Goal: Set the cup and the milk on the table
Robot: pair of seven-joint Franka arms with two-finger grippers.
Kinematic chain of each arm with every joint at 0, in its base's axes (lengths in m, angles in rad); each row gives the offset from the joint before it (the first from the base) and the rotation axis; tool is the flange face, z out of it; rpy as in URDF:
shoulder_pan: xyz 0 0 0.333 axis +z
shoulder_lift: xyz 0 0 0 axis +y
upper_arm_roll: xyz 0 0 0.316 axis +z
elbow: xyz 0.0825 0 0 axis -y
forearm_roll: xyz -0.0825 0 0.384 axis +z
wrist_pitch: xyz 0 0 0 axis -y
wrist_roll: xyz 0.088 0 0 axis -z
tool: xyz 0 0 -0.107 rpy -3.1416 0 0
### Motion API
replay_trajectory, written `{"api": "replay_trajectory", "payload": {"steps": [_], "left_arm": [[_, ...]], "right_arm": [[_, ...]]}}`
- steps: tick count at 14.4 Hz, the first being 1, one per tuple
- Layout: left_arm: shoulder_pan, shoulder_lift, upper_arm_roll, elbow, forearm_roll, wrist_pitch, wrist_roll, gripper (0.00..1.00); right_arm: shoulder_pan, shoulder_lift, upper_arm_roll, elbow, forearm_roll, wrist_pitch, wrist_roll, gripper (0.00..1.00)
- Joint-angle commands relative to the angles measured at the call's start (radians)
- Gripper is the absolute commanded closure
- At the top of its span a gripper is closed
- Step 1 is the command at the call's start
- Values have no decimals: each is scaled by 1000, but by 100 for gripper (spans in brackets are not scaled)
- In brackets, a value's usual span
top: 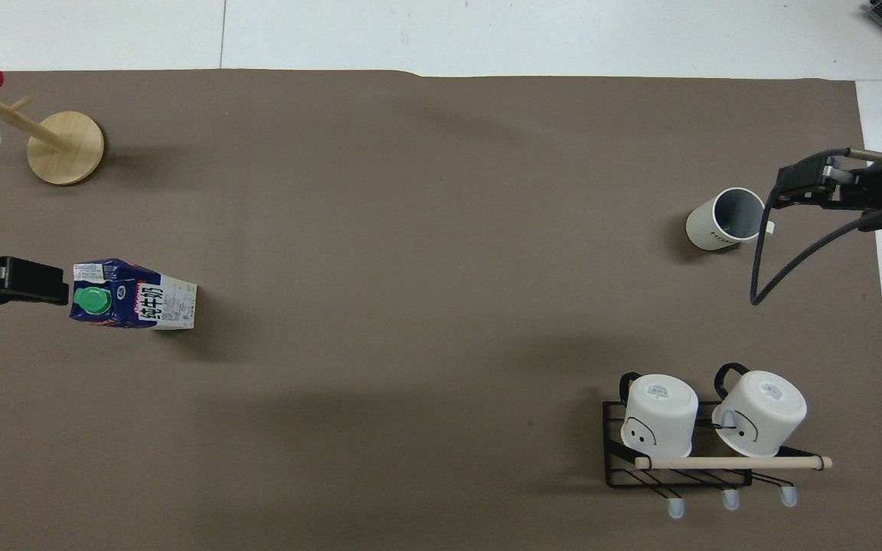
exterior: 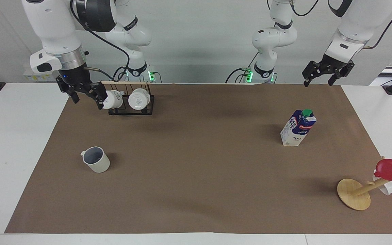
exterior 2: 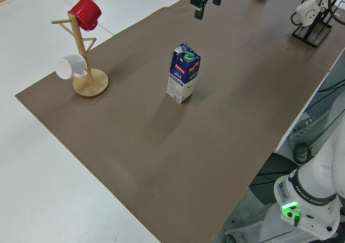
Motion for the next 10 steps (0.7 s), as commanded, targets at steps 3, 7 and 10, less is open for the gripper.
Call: {"api": "replay_trajectory", "payload": {"steps": [3, 7, 10], "left_arm": [[14, -2, -9, 13, -7, -17, -10, 0], [14, -2, -9, 13, -7, -17, -10, 0], [14, -2, -7, 13, -7, -17, -10, 0]], "right_arm": [[-13, -2, 2, -5, 24, 2, -21, 0], [-13, -2, 2, -5, 24, 4, -22, 0], [-14, -2, 1, -5, 24, 25, -21, 0]]}}
